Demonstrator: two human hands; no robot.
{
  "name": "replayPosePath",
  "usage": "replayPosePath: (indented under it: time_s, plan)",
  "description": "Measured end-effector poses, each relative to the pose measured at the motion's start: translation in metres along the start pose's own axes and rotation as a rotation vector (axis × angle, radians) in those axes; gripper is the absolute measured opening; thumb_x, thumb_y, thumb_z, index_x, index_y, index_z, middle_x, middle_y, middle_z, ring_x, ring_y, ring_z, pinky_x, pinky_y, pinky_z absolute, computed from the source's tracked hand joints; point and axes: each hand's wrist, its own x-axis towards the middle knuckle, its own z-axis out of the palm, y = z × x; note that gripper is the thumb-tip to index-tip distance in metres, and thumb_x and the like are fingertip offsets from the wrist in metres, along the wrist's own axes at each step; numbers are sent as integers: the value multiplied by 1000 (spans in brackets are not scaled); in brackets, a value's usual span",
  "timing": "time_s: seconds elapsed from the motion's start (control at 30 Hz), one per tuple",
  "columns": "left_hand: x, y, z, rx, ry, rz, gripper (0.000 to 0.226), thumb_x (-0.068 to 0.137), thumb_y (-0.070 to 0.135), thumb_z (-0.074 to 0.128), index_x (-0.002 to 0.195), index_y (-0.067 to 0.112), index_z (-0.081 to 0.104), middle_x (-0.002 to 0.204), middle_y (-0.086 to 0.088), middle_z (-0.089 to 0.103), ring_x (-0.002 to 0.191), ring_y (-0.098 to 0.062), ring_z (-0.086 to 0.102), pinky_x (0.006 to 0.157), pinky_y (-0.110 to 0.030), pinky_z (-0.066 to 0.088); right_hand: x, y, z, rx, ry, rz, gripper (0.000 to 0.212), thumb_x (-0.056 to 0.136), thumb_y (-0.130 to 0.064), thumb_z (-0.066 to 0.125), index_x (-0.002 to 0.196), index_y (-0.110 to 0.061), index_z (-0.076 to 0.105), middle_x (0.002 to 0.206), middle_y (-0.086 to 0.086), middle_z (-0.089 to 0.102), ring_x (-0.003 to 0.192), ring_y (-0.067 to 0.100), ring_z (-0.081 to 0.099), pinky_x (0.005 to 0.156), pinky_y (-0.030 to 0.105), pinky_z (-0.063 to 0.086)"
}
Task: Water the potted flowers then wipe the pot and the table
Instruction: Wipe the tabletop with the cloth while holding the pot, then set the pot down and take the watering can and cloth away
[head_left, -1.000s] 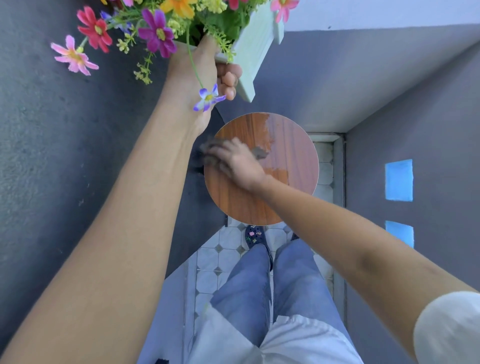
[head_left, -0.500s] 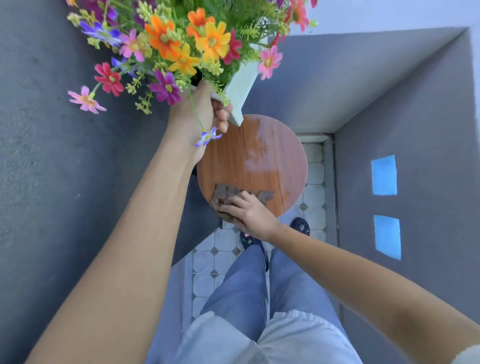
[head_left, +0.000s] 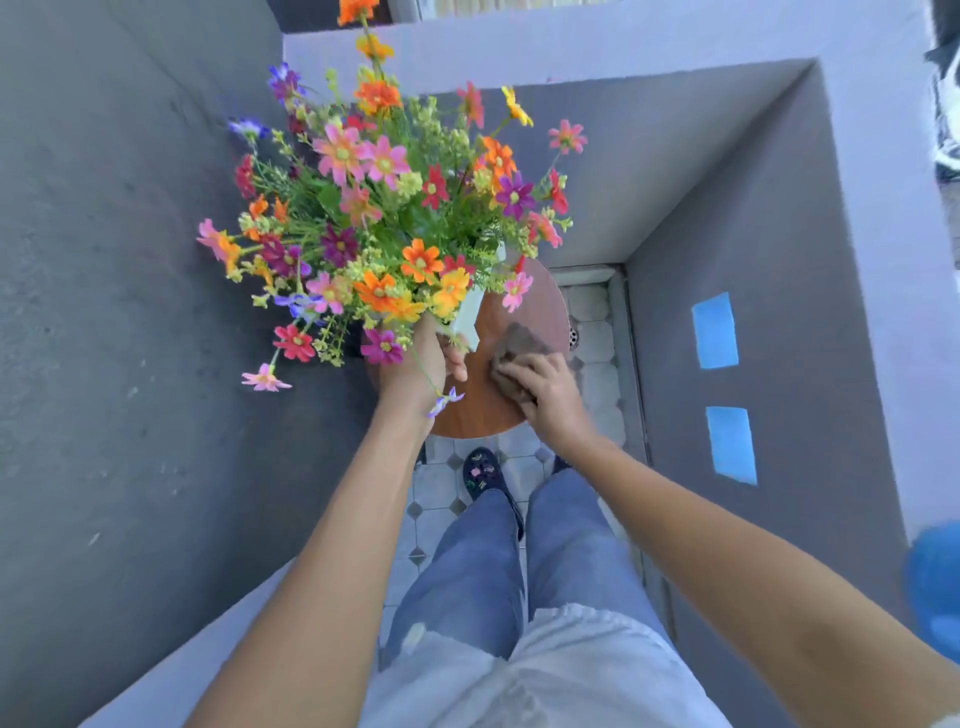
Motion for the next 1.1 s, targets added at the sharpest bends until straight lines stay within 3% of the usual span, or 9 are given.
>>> replayPosePath:
  time_s: [0.1,0.3,0.43,0.6,0.7,0.77,0.83,0.97,1.1]
  plan:
    - [-7,-17,3,55,-23,-14,36,96,11,30,67,14,51,64,-6,56,46,-16,45,55,-28,35,-26,-6,-3,62,-27,12,37,83,1,69,116,-14,74,111,6,69,98,27,51,90,35,46]
    - [-7,-49,27,-18,-1,-123,45,105,22,28,66,16,50,40,8,54,30,0,48,35,-6,37,-23,-39,-20,512,206,647,43,81,8,62,116,-13,73,115,5,72,109,23,64,99,42,51]
    - [-10,-55,43,-78,45,-79,37,100,4,32,67,10,48,57,-5,53,29,-4,50,33,-13,40,-20,-52,-33,716,325,802,35,87,1,64,117,-15,72,110,8,74,102,25,69,94,47,56]
    - [-15,-78,59,-11,52,-45,31,95,-8,31,72,7,46,64,-12,52,45,-12,59,42,-11,43,-22,-55,-59,814,452,887,30,89,-4,67,115,-20,71,104,2,74,101,21,71,96,46,56]
    - [-6,-97,70,52,20,-50,22,87,4,38,72,14,49,92,-30,64,87,-40,68,76,-40,58,-29,-50,-74,794,488,885,33,89,1,65,117,-15,71,105,-1,74,99,16,70,97,41,56]
    - [4,-107,75,96,0,-40,23,82,1,39,70,19,48,91,-25,65,90,-37,67,84,-56,55,-35,-49,-82,797,497,876,33,87,0,65,112,-20,73,107,3,75,100,21,71,95,45,57]
    - [-6,-94,73,111,1,-54,32,84,-6,43,67,21,44,79,-13,59,82,-29,62,87,-53,53,-44,-51,-92,794,494,865,32,89,2,64,111,-19,73,107,2,75,99,16,71,95,38,57]
    - [-12,-93,73,115,13,26,23,79,5,41,73,22,56,88,-14,69,84,-33,68,86,-48,56,-68,-57,-114,808,470,839,32,91,0,64,113,-19,73,104,-3,76,99,12,71,90,29,57]
    - [-37,-102,86,263,-106,32,18,94,20,43,96,7,55,95,-14,63,70,-33,67,64,-34,53,-88,-60,-148,793,469,787,32,90,1,64,114,-18,73,101,-3,75,93,8,69,85,23,54]
